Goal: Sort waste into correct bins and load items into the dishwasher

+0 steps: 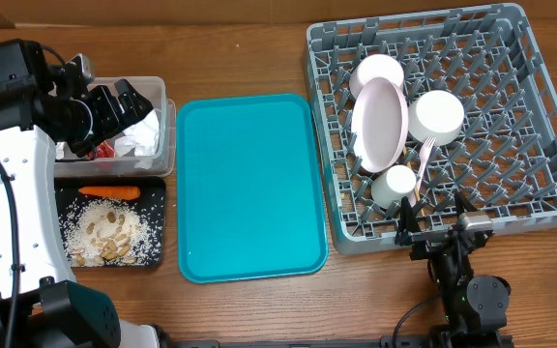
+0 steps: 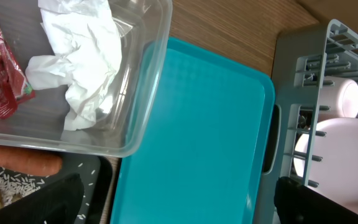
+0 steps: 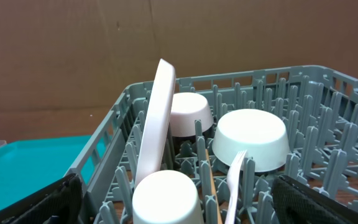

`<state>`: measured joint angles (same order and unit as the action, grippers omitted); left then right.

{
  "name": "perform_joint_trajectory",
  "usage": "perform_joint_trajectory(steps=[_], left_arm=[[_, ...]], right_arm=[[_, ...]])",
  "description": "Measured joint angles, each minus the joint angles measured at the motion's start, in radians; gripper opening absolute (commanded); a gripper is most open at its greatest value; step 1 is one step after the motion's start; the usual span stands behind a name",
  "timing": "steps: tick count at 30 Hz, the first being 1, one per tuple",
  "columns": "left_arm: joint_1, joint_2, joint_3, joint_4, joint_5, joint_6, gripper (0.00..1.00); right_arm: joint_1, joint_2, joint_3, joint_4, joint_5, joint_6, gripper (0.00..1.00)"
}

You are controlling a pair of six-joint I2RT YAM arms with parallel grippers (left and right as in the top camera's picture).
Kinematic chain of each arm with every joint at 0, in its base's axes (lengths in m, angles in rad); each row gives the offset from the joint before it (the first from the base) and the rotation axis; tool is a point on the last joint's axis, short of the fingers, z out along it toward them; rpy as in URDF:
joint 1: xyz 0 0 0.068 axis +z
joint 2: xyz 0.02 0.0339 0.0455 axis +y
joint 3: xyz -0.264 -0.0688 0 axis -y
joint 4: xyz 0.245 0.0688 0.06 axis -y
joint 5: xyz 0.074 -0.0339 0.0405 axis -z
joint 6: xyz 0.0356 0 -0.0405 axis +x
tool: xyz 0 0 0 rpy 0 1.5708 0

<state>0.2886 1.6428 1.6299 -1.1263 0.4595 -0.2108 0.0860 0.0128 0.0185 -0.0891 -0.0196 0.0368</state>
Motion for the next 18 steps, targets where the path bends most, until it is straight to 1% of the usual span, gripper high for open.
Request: perform_joint_trajectory(steps=[18], left_arm=[[0.000,0.000,0.000,0.000,0.000,0.000,1.00]], right_arm=[[0.000,0.000,0.000,-0.001,0.000,-0.011,1.00]])
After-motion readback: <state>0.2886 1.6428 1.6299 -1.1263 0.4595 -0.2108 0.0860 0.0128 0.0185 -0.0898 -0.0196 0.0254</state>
